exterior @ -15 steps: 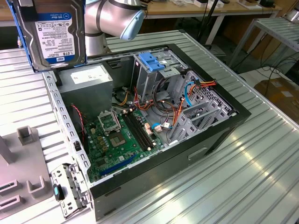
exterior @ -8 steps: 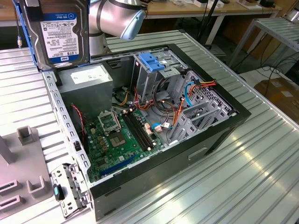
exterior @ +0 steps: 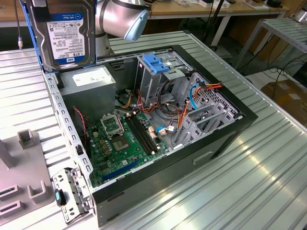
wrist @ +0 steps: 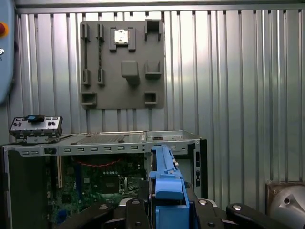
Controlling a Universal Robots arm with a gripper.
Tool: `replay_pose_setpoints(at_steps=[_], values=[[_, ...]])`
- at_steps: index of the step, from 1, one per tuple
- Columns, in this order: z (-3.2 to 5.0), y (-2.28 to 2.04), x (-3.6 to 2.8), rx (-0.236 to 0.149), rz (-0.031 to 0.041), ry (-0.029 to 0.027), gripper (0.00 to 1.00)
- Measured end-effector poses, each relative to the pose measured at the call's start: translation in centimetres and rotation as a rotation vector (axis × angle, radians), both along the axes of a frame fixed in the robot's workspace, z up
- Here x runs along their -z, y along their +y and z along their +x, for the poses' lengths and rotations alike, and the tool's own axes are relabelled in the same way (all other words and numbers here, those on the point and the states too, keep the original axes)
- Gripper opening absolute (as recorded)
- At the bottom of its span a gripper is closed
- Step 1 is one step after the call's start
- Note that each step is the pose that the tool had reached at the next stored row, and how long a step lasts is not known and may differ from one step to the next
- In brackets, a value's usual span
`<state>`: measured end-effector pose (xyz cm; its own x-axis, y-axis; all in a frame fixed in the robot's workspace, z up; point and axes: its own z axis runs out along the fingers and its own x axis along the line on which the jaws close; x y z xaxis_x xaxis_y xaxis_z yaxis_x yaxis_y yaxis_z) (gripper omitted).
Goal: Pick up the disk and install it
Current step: 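Pick up the disk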
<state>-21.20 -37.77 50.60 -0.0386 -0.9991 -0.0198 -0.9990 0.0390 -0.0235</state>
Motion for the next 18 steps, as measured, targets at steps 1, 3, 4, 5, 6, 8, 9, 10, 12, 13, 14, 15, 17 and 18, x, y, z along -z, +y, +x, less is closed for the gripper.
replay_pose_setpoints(at_steps=[1,3,4,5,6,8,9,10,12,13,14,15,17,18], values=[[0.14,-0.01,0.0,0.0,0.0,0.0,0.37],[0.35,-0.03,0.0,0.0,0.0,0.0001,0.37],[0.47,-0.03,0.0,0.0,0.0,0.0001,0.37],[0.56,-0.04,0.0,0.0,0.0,0.0001,0.37],[0.69,-0.04,0.0,0.0,0.0,0.0,0.37],[0.94,-0.05,0.0,0.0,0.0,0.0001,0.37],[1.11,-0.06,0.0,0.0,0.0001,0.0001,0.37],[1.3,-0.07,0.0,0.0,0.0,0.0002,0.37],[1.65,-0.09,0.0,0.0,0.0,0.0003,0.37],[1.77,-0.11,0.0,0.0,0.0,0.0003,0.37],[1.95,-0.12,0.0,0.0,0.0,0.0004,0.37],[2.07,-0.13,0.0,0.0,0.0,0.0005,0.37],[2.33,-0.17,0.0,0.0,0.0,0.0005,0.37],[2.47,-0.18,0.0,0.0,0.0,0.0005,0.37]])
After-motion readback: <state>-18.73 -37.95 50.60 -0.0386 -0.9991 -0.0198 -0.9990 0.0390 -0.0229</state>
